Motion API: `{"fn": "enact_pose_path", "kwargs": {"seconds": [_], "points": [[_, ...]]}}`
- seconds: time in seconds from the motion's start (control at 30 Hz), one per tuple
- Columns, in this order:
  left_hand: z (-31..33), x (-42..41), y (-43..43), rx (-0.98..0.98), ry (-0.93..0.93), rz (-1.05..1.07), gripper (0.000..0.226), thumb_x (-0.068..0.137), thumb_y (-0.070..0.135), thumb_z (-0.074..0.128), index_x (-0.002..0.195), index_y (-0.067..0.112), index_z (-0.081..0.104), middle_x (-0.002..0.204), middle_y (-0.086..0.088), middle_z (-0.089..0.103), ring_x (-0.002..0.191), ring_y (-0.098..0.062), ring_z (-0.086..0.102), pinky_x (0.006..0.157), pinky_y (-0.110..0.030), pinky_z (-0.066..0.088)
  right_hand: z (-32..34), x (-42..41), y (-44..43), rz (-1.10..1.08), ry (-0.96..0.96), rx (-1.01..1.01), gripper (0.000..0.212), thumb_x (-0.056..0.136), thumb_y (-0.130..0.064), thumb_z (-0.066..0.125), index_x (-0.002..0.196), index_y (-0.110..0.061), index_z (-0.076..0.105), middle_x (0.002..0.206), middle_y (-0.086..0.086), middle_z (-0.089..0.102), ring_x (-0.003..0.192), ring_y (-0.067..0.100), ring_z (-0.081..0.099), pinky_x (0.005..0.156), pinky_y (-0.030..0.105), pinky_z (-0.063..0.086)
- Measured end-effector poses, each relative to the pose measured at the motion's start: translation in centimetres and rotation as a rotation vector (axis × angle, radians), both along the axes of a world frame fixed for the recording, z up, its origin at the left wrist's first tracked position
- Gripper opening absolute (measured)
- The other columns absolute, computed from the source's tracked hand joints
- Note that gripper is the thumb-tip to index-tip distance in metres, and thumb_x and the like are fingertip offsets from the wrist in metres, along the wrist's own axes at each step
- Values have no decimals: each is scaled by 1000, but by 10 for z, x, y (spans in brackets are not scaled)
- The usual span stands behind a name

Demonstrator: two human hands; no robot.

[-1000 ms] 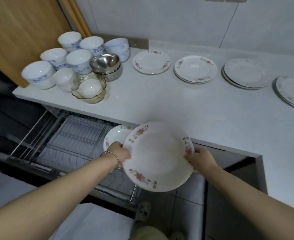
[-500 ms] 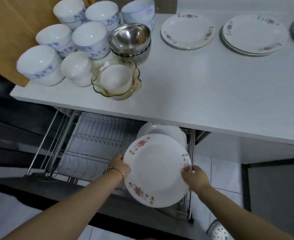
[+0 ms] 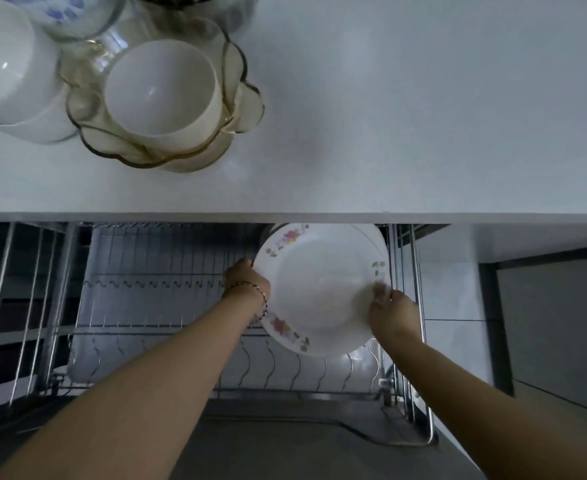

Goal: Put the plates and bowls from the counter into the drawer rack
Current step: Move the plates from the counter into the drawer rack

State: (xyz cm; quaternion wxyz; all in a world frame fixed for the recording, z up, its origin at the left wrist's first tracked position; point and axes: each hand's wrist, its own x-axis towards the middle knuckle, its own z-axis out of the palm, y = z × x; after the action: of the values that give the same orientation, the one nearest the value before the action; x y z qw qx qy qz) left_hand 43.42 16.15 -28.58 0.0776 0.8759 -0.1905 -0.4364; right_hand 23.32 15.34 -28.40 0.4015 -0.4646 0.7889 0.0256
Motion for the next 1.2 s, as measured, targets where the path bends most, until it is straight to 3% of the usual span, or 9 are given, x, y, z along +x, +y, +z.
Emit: {"fn": "enact_pose_path", "kwargs": {"seconds": [0.07,0.17,0.3,0.43,0.6,0.77,0.93,1.1,1.2], "points": [[-3,-5,-8,-1,-15,-5,36,87,2,48,122,2,55,130,-17,54,119,-32,54,102,-34,45,-4,0,-2,-16,9,-11,36,98,-14,34,110,8,60,106,28,65,112,38,55,83,33,43],[-6,-15,-15,-38,-23,25,42,90,1,43,132,5,46,137,-19,44,124,-32,48,102,-33,45,-14,1,1,-81,-19,-49,29,93,-8,41,110,5,61,103,27,65,104,39,57,72,28,38],[-6,-21,-9,-108,17,163,45,93,2,37,136,15,44,136,-15,40,107,-30,53,88,-28,45,-20,1,13,-244,-135,-69,42,80,-1,52,121,-5,55,113,17,63,96,35,62,74,32,50],[-11,-22,7,-97,235,331,45,86,6,46,131,12,48,130,-15,55,113,-35,57,99,-46,48,-21,9,20,-384,-155,123,47,84,-7,51,131,-7,48,115,17,64,97,38,66,86,44,55],[-8,-26,9,-71,376,409,44,87,7,52,128,16,41,119,-12,55,103,-34,58,94,-55,49,-24,22,12,-320,-135,144,36,89,-7,44,125,-5,50,111,18,66,95,35,68,80,38,57],[-3,-30,13,14,295,140,62,85,-6,51,140,9,25,127,-11,51,87,-22,55,71,-29,51,-26,15,13,-316,-133,168,36,88,-10,47,124,-5,51,108,19,68,94,36,68,82,44,58],[28,-39,14,161,29,-154,77,80,14,65,144,9,23,144,-17,33,127,-35,42,105,-42,42,-2,-12,4,-86,-195,283,35,88,-15,52,118,3,54,111,21,67,97,34,68,84,40,57],[83,-87,3,82,73,-549,38,92,12,43,129,11,49,133,-12,50,119,-27,51,97,-24,42,59,-66,-11,219,-264,293,42,89,-18,53,128,-2,52,124,19,61,99,26,62,77,27,52],[121,-141,-13,43,154,-727,30,93,11,44,118,12,60,127,-7,59,103,-19,58,89,-19,45,104,-125,-22,296,-179,258,44,93,-22,48,134,-6,48,132,14,56,118,26,56,91,26,46]]}}
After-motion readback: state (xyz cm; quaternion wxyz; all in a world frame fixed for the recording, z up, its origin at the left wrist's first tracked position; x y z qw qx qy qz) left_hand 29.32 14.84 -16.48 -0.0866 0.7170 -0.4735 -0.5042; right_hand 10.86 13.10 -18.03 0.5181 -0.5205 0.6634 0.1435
